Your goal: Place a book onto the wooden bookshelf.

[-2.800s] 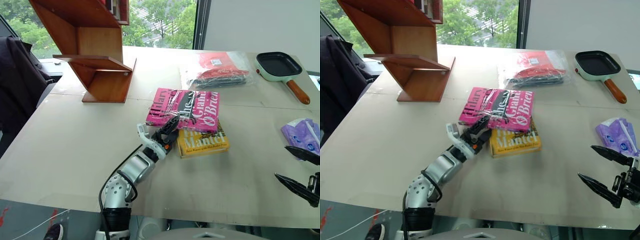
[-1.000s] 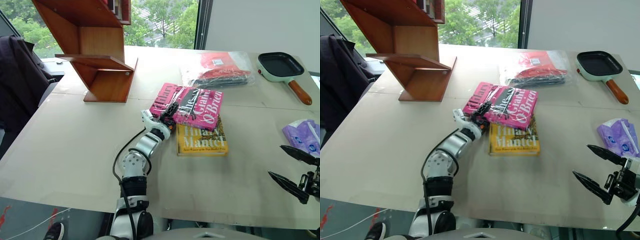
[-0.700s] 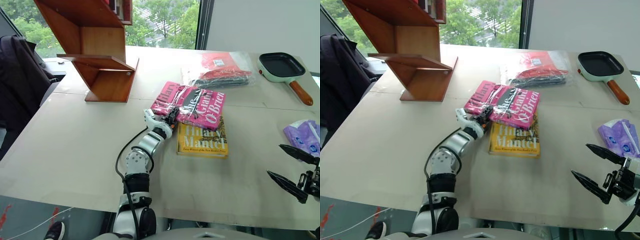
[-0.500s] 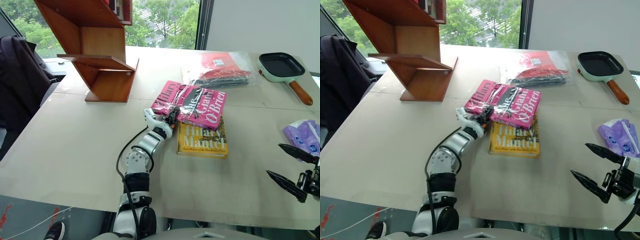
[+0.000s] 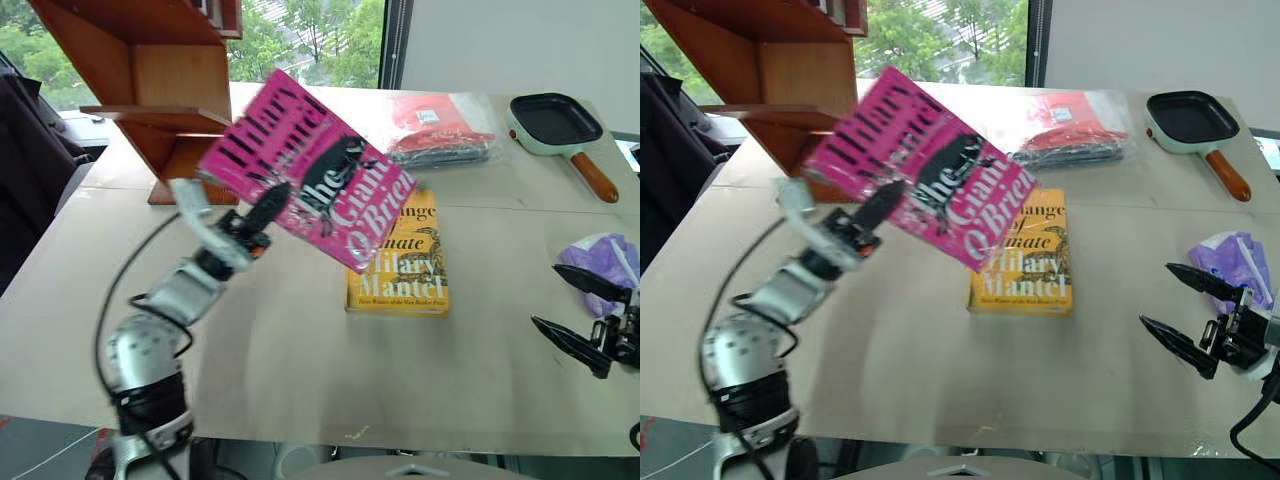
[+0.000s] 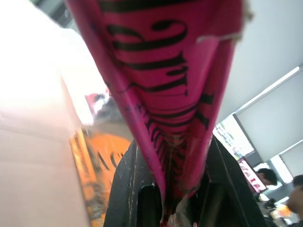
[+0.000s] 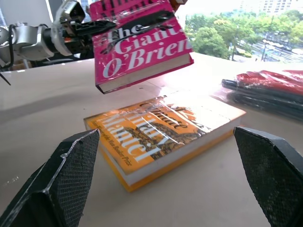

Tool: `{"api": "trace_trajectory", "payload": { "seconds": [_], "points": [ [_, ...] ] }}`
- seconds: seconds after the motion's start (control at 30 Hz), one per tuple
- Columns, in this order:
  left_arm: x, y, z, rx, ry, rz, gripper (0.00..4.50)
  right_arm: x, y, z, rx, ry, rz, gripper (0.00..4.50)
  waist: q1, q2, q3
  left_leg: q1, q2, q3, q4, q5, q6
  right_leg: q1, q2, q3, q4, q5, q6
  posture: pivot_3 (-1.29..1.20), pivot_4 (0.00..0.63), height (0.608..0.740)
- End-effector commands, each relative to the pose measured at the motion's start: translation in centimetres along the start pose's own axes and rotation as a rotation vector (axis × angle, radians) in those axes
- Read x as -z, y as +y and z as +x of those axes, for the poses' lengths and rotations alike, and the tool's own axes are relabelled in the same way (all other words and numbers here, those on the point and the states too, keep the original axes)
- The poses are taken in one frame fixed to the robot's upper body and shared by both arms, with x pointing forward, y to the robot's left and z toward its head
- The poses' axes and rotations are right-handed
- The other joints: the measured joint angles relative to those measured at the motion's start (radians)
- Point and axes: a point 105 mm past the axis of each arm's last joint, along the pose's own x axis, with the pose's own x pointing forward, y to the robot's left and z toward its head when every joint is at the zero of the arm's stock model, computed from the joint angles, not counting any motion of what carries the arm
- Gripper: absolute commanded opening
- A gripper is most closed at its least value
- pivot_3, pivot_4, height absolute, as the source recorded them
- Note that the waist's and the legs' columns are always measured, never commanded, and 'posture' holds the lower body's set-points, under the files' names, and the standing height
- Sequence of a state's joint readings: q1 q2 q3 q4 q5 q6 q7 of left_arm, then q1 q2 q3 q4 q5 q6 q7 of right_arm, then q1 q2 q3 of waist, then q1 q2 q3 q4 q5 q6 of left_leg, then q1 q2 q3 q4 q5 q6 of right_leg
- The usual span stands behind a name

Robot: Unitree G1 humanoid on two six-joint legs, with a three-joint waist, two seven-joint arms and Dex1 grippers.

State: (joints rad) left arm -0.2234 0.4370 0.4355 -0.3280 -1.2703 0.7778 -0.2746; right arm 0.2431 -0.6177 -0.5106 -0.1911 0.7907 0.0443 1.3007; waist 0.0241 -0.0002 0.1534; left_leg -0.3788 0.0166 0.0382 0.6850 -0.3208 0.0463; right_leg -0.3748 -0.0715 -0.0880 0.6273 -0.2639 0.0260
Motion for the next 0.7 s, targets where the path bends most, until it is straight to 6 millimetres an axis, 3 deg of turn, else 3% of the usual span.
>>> {"api": "trace_trajectory", "payload": {
  "seconds": [0.03,0.13,0.23,0.33,0.53,0.6,0.7],
  "points": [
    [-4.0,-2.9,0.9,0.005,-0.029,0.459,0.18,-0.7,-0.5,0.9,-0.038,-0.033,-0.007,4.5,0.006,-0.005,0.007,0.0,0.0,-0.001,0.0,0.0,0.0,0.0,0.001,-0.001,0.001,0.0,0.0,0.0,0.15,0.74],
    [-4.3,-6.0,3.5,0.055,0.035,0.745,0.18,-0.6,-1.0,1.6,-0.065,-0.039,-0.001,4.5,0.023,-0.007,0.009,0.0,-0.001,-0.003,0.001,0.001,-0.002,0.0,0.003,-0.001,0.002,0.002,0.0,0.0,0.15,0.74],
    [-5.3,-7.0,5.4,-0.007,0.067,1.021,0.18,-0.5,-1.3,2.4,-0.091,-0.046,0.006,4.5,0.025,-0.005,0.008,0.001,-0.005,-0.004,0.001,0.002,-0.001,0.002,0.001,0.0,0.002,0.004,0.003,0.0,0.15,0.74],
    [-8.3,-7.8,5.3,-0.114,0.091,1.492,0.18,-0.5,-2.1,3.1,-0.123,-0.05,0.011,4.5,0.002,-0.004,0.01,0.0,-0.006,-0.004,-0.001,0.002,-0.001,0.0,0.002,0.003,0.001,0.004,0.003,0.0,0.15,0.74],
    [-11.9,-11.1,5.6,-0.194,0.004,2.113,0.18,-0.4,-3.2,4.2,-0.169,-0.067,0.001,4.5,-0.008,-0.004,0.015,-0.002,-0.006,-0.006,-0.002,0.004,-0.003,-0.003,0.009,0.005,-0.002,0.003,0.004,0.0,0.15,0.74],
    [-13.5,-11.2,4.7,-0.286,-0.017,2.238,0.18,-0.5,-3.5,4.5,-0.181,-0.078,0.0,4.5,-0.01,-0.004,0.016,-0.002,-0.006,-0.005,-0.002,0.004,-0.003,-0.003,0.009,0.006,-0.002,0.002,0.004,0.0,0.15,0.74],
    [-13.4,-11.0,3.8,-0.302,0.011,2.3,0.18,-0.4,-3.8,4.8,-0.182,-0.094,0.008,4.5,-0.009,-0.004,0.016,-0.001,-0.006,-0.004,-0.002,0.004,-0.003,-0.003,0.008,0.007,-0.001,0.002,0.005,0.0,0.15,0.74]
  ]
}}
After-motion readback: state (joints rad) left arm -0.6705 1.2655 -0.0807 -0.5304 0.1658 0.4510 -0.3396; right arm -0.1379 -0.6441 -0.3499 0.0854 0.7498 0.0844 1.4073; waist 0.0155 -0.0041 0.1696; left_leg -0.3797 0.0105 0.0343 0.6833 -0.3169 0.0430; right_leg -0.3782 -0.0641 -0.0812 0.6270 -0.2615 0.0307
